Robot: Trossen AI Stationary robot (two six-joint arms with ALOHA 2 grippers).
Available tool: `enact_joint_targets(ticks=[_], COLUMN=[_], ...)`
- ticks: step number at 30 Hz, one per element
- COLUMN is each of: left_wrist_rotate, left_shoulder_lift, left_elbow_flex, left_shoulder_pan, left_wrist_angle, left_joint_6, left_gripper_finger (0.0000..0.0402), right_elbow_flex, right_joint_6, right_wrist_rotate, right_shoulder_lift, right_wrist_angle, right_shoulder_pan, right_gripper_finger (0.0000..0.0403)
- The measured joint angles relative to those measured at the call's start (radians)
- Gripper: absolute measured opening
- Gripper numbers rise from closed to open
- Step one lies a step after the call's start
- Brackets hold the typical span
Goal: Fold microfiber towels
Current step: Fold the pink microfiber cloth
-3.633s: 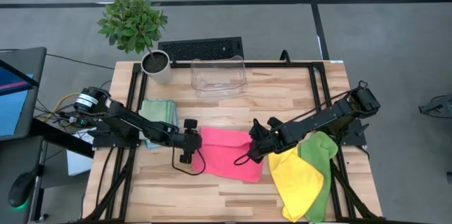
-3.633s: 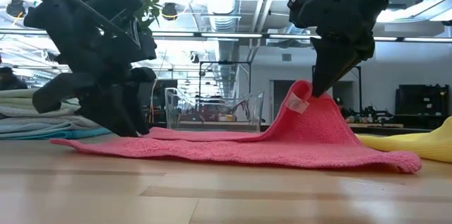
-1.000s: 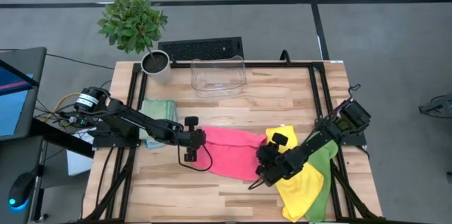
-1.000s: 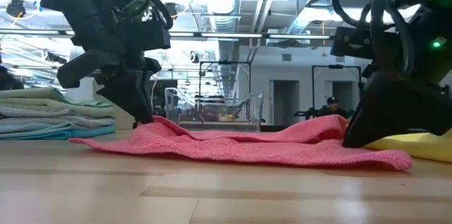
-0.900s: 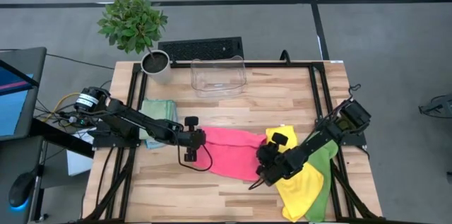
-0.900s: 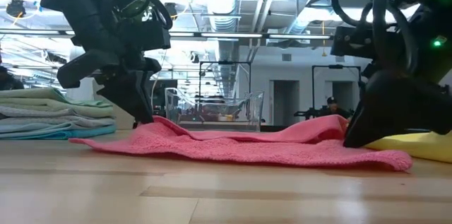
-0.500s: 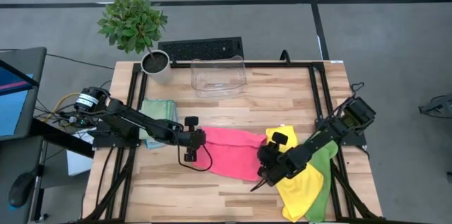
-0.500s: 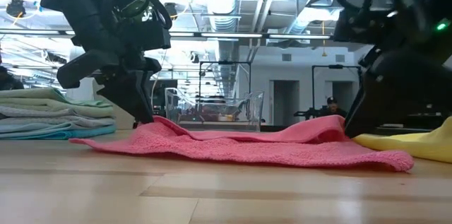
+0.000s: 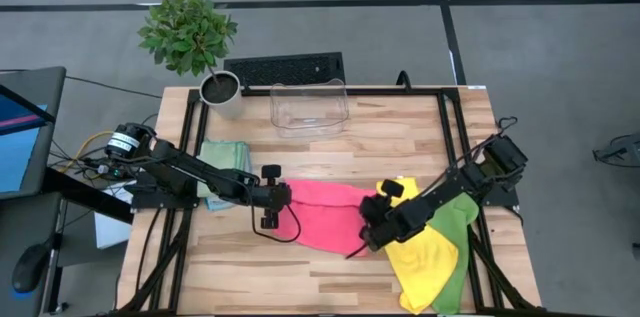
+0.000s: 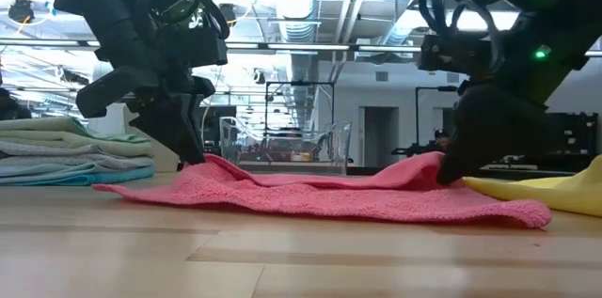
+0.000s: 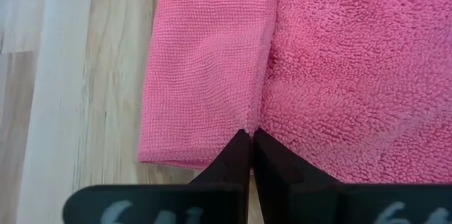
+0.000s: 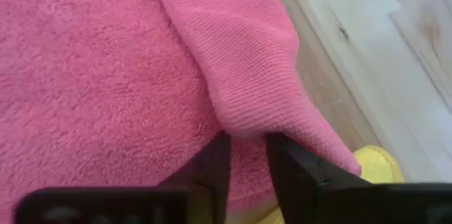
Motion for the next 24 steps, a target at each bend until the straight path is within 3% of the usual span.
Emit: enact_joint_targets(ticks=[5,15,24], left_wrist_rotate=[0.0,-0.002,-0.013], left_shoulder_lift=[0.0,0.0,0.0], left_elbow_flex=[0.0,0.0,0.0], left_shoulder_pan=[0.0,0.0,0.0], left_wrist_angle=[0.0,-0.013,-0.014], left_joint_6=[0.0,-0.004,0.02], left_gripper_finger=[0.0,0.001,0.0125], right_elbow_flex=[0.022,0.064,0.065], right_joint_6=[-0.027,-0.018,-0.019], right_wrist_rotate=[-0.009,-0.015,-0.017], right_shoulder_lift=[-0.001,-0.003,-0.003], right_wrist_angle=[-0.01,-0.078,-0.087], right_shoulder_pan=[0.011,0.023,0.023], right_gripper_finger=[0.0017,0.0015,0.0011])
